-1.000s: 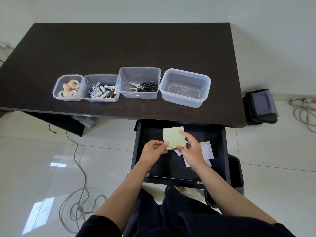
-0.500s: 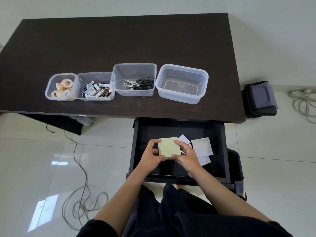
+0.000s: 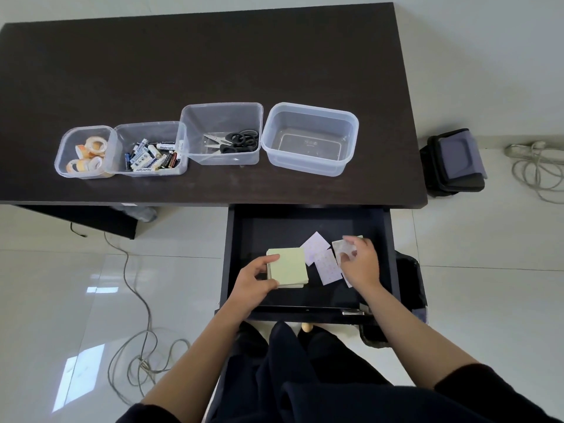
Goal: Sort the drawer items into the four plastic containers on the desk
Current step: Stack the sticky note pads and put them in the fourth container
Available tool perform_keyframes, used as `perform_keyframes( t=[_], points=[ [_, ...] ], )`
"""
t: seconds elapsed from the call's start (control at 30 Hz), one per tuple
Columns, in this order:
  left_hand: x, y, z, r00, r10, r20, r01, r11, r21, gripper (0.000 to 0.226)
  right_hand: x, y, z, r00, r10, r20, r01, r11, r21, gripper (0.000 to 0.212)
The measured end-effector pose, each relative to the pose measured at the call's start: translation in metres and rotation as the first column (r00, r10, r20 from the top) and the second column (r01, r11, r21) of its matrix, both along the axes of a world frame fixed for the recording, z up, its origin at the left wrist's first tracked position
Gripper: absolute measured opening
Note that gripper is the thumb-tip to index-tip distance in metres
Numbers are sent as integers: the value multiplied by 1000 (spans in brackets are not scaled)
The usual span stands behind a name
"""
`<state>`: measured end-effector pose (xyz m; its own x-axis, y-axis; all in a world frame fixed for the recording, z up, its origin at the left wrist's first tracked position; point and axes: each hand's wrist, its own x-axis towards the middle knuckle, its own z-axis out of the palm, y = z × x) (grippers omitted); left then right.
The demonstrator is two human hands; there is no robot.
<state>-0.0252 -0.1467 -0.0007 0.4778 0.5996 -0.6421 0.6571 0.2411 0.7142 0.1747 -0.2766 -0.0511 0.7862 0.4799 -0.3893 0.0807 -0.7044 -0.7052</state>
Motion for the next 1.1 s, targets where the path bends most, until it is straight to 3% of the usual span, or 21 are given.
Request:
perform_keyframes(
  t=[0.07,0.17,0.4,0.57,0.73,0.93,1.1],
  points=[
    [-2,-1,1,1000,10,6,-10,1000,-4,55,15,0,-8,986,162,48,-155,979,-130,49],
    [-4,-3,5,1000,18,20,-18,1000,0,54,28,2,-17,956,294,-7,-284,919,-274,59],
    [-10,-8,9,999,9,35,-8,1000,-24,54,39,8,-10,909,416,-11,-382,823,-421,61],
    [-7,-11,9,999,10,36,-9,999,-32,54,40,6,7,913,408,24,-376,862,-340,23],
    [2,-14,10,999,-5,38,6,999,-48,54,42,2,28,925,379,-6,-363,881,-305,11],
    [17,-15,13,997,-33,71,38,997,-69,53,34,-2,53,938,324,124,-297,934,-198,13],
    [27,-15,15,996,-38,84,46,995,-90,51,19,-4,74,947,266,182,-275,961,24,13]
  ],
)
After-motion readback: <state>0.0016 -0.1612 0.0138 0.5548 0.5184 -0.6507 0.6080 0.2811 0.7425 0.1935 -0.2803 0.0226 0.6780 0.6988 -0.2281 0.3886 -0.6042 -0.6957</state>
